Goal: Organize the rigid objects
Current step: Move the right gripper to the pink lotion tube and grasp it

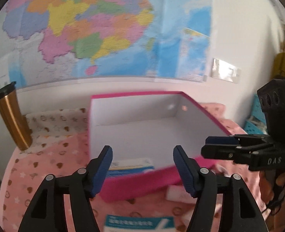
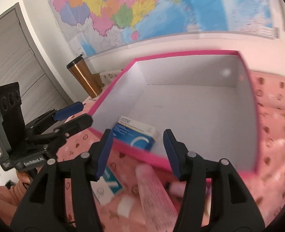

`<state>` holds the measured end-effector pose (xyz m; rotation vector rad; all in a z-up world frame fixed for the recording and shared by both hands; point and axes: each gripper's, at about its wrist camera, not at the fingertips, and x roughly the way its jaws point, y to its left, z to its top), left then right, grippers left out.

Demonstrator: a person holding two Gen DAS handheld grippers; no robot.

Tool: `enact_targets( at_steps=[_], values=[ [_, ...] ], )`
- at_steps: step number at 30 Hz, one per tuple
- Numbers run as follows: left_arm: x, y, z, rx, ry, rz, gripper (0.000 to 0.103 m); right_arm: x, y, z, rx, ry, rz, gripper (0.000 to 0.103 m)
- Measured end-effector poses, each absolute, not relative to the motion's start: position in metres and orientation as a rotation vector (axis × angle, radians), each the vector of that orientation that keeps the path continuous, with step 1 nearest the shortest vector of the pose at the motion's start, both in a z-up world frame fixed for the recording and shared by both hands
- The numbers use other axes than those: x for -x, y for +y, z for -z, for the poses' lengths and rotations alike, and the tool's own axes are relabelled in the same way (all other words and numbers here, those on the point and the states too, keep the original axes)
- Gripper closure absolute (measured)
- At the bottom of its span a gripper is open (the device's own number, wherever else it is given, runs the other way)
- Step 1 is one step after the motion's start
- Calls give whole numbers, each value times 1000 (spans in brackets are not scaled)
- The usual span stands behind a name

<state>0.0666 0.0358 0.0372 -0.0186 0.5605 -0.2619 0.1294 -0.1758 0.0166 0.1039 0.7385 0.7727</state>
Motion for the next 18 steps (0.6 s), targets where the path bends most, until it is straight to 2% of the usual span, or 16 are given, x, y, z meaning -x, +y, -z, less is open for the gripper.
enact_targets(
  at_steps=[11, 18],
  values=[
    [-78, 8, 22, 31, 764, 365, 33, -80, -248, 22, -173, 823, -658, 44],
    [-84, 2, 43, 64, 840, 382, 33, -61, -249, 45, -184, 890, -674, 44]
  ],
)
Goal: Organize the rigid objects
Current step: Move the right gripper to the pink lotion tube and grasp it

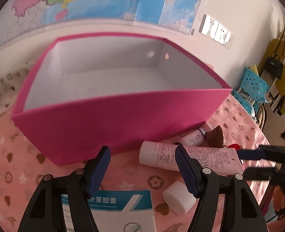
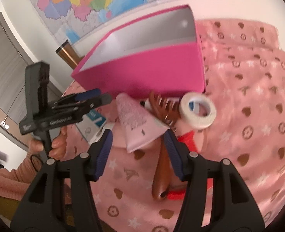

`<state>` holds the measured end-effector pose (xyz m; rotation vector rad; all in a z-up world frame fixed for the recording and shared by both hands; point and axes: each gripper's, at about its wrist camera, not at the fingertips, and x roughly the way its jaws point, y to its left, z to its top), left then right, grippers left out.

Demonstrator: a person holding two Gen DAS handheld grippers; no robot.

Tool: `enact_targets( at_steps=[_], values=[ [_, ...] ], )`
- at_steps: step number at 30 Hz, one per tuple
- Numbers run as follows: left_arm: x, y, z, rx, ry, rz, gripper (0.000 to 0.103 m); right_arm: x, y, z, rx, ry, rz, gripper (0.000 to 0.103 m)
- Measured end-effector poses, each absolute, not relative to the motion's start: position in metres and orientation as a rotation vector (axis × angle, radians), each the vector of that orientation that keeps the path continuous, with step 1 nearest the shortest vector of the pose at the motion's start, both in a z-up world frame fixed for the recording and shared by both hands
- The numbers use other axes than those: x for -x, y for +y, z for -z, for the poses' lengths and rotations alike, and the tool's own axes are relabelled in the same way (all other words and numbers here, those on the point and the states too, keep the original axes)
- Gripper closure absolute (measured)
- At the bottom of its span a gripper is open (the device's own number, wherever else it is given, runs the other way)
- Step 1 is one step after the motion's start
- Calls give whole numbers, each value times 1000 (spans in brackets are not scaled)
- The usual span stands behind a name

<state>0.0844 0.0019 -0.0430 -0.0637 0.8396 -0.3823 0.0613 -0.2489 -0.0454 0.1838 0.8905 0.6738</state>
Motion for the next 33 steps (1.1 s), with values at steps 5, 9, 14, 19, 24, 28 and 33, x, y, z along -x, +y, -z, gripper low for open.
enact_targets(
  at_steps=[5, 9, 14, 19, 24, 28, 33],
  values=[
    [-89, -2, 50, 56, 882, 382, 33, -63, -245, 55, -209, 910, -678, 49],
    [-92, -1, 50, 63, 890, 391, 33, -66, -246, 58, -222, 915, -655, 59],
    [-94, -1, 50, 74, 903, 422, 33, -66, -246, 60, -207, 907, -655, 63],
    [-93, -7, 50, 62, 910, 459, 33, -65, -244, 59, -182, 899, -633, 69],
    [-97, -15, 50, 52, 920, 484, 33, -66, -247, 59, -180, 896, -603, 70],
    [-98, -22, 50, 51, 924, 514, 33, -66, -250, 58, -190, 886, -593, 70],
    [-99, -25, 51, 50, 933, 535, 33, -70, -254, 60, -225, 885, -598, 70]
  ],
)
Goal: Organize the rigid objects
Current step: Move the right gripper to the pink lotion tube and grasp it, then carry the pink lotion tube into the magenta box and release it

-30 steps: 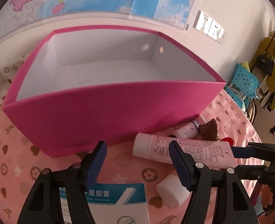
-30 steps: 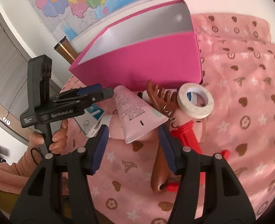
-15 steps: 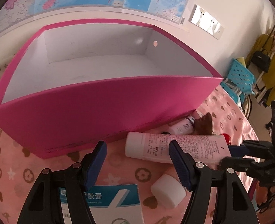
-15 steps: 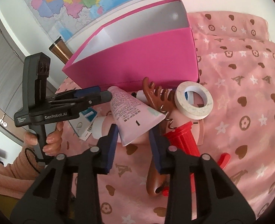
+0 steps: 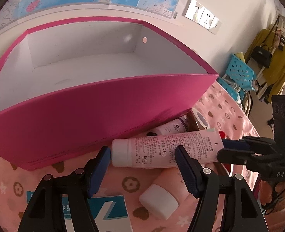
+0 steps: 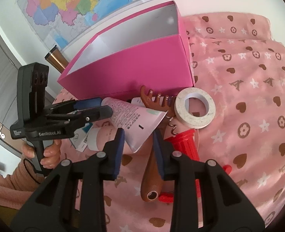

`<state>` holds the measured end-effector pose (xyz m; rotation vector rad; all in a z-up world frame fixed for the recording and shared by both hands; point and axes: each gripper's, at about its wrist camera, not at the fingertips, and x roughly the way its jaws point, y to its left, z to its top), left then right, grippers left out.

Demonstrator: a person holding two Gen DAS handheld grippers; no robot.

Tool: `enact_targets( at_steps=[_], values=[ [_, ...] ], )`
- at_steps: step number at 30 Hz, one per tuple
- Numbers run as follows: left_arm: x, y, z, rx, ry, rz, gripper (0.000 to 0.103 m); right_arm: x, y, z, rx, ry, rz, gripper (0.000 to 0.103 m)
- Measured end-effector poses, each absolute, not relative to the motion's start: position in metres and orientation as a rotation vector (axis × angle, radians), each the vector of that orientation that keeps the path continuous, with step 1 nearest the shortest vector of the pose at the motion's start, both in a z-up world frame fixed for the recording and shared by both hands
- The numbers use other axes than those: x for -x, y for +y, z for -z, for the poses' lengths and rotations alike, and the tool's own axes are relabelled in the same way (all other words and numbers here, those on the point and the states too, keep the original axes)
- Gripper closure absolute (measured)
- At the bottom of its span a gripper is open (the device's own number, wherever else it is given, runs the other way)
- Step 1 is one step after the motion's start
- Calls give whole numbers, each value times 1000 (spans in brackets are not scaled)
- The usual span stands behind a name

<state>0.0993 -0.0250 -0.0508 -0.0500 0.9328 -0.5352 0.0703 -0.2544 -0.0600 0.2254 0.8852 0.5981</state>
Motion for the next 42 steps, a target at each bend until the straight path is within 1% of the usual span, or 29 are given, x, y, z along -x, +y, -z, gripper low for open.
enact_targets(
  at_steps=[5, 11, 12, 14, 23, 28, 34, 38, 42],
  values=[
    [-99, -24, 53, 61, 946, 545, 34, -74, -255, 59, -241, 872, -598, 70],
    [-93, -28, 53, 66, 948, 569, 34, -73, -247, 53, -181, 847, -581, 70],
    [-91, -28, 52, 71, 945, 575, 34, -72, -246, 51, -164, 837, -577, 71],
    [-89, -29, 49, 90, 938, 601, 35, -71, -243, 48, -154, 825, -596, 79],
    [-87, -27, 50, 96, 932, 585, 35, -68, -240, 39, -129, 789, -618, 84],
    [-91, -19, 52, 118, 934, 562, 35, -71, -249, 39, -162, 793, -613, 85],
    [-100, -23, 59, 142, 963, 586, 35, -74, -255, 43, -184, 806, -596, 83],
    [-100, -24, 61, 157, 973, 608, 35, -76, -259, 45, -198, 813, -567, 79],
    [-99, -26, 59, 166, 978, 607, 35, -77, -261, 46, -197, 813, -562, 79]
  ],
)
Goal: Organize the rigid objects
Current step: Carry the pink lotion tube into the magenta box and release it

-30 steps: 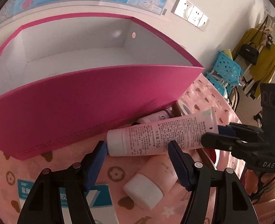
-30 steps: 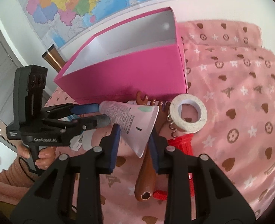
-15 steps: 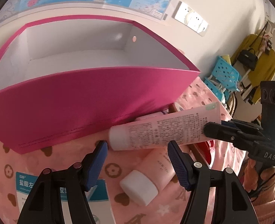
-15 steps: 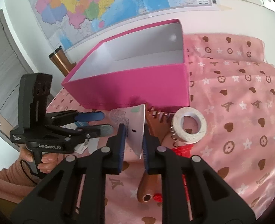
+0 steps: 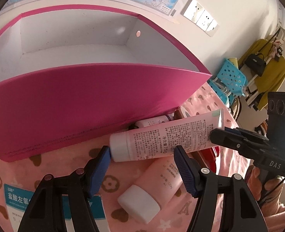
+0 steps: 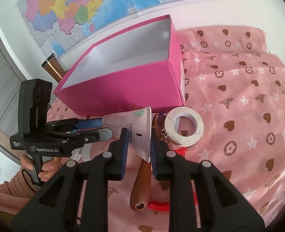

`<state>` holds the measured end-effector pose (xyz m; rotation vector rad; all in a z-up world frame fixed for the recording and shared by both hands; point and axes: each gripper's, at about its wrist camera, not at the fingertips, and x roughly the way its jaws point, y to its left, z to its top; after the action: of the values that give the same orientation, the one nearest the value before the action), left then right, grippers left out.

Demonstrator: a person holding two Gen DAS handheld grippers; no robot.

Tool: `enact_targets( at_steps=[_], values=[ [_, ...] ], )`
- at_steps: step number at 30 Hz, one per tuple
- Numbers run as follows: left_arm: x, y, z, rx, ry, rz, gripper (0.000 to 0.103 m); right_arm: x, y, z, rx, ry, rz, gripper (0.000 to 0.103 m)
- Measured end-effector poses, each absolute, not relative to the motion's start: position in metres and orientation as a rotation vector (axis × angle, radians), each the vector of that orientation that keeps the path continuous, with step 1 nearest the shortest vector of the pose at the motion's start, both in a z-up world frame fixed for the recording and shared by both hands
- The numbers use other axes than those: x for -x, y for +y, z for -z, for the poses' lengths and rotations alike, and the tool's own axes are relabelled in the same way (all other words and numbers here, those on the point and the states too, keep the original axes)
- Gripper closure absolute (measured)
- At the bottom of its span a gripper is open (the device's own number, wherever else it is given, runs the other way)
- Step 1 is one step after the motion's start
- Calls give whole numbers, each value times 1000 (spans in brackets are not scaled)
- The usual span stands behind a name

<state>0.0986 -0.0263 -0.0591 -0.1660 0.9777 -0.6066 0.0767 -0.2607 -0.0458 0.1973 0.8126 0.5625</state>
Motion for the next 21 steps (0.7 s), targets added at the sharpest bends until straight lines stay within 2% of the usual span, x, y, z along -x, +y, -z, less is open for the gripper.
enact_targets(
  at_steps=[7, 14, 21],
  values=[
    [-83, -23, 36, 187, 919, 618, 35, -70, -261, 23, -167, 751, -582, 79],
    [-71, -18, -10, 161, 798, 606, 35, -68, -262, -16, -149, 649, -631, 79],
    [-89, -16, -41, 134, 729, 567, 35, -87, -258, -52, -133, 559, -665, 78]
  ],
)
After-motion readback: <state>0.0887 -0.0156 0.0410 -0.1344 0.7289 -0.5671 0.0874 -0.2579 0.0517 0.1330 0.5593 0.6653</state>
